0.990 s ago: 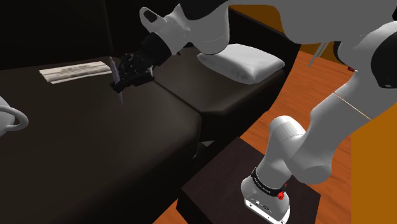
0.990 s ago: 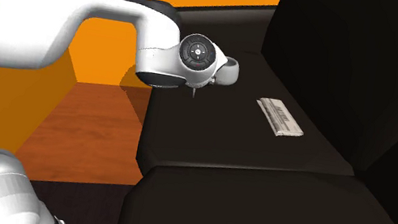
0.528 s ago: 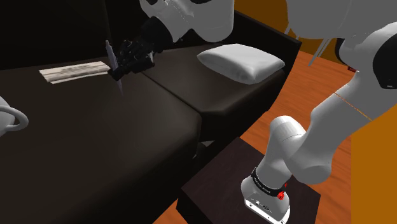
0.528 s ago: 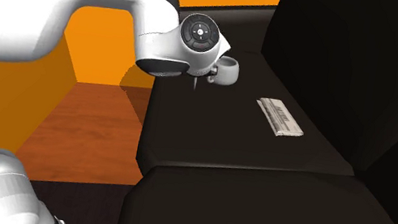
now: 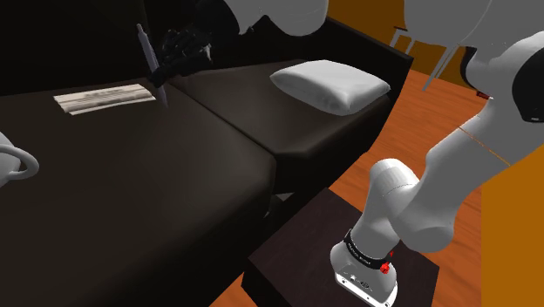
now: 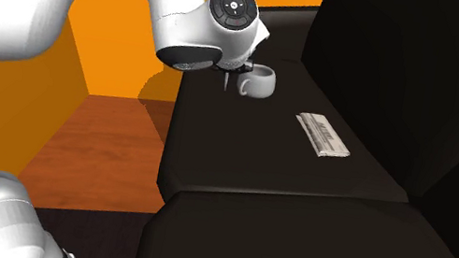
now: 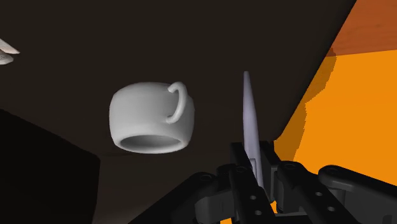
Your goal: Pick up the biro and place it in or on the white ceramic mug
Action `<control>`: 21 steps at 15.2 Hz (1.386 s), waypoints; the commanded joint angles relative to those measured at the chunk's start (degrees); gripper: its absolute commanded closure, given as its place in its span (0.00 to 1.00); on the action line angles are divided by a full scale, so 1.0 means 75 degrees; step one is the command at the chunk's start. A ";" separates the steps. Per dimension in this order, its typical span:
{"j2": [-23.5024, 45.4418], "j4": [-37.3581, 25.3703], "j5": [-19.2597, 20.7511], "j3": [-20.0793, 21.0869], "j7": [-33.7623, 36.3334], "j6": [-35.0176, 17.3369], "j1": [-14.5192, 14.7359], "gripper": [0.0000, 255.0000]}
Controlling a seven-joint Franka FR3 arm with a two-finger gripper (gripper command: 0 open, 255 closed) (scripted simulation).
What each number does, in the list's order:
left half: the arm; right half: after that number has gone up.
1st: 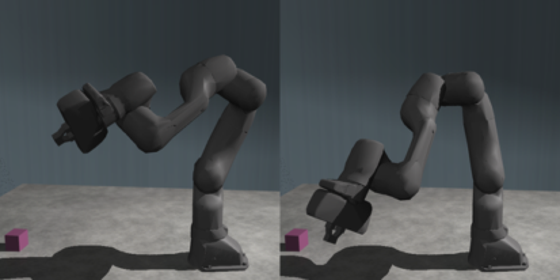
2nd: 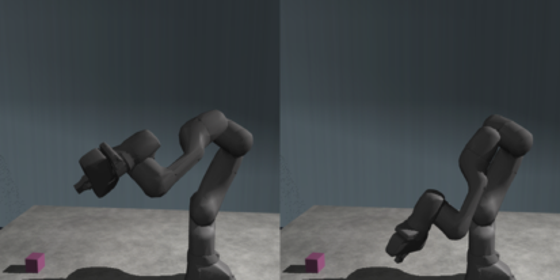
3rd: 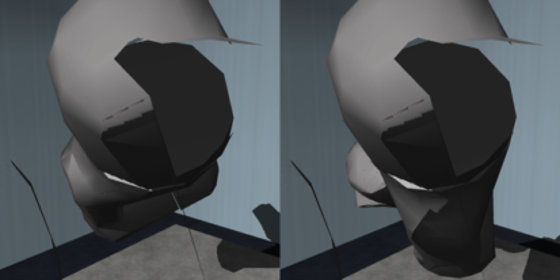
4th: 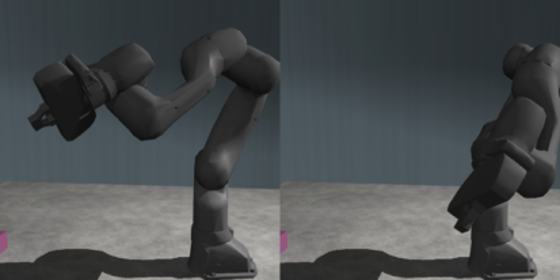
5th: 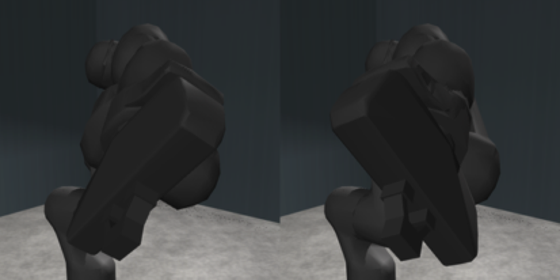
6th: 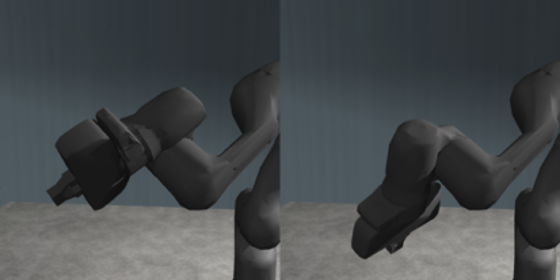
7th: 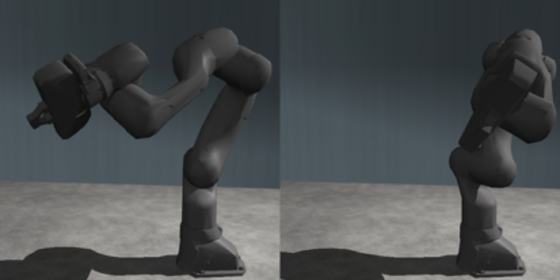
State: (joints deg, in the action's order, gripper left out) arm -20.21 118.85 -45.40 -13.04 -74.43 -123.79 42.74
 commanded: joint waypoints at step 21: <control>0.4653 -0.5448 -0.0243 0.0430 0.1383 0.0056 0.0484 1.00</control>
State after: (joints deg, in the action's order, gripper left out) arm 12.09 81.45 -47.30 -9.94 -65.01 -123.79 46.35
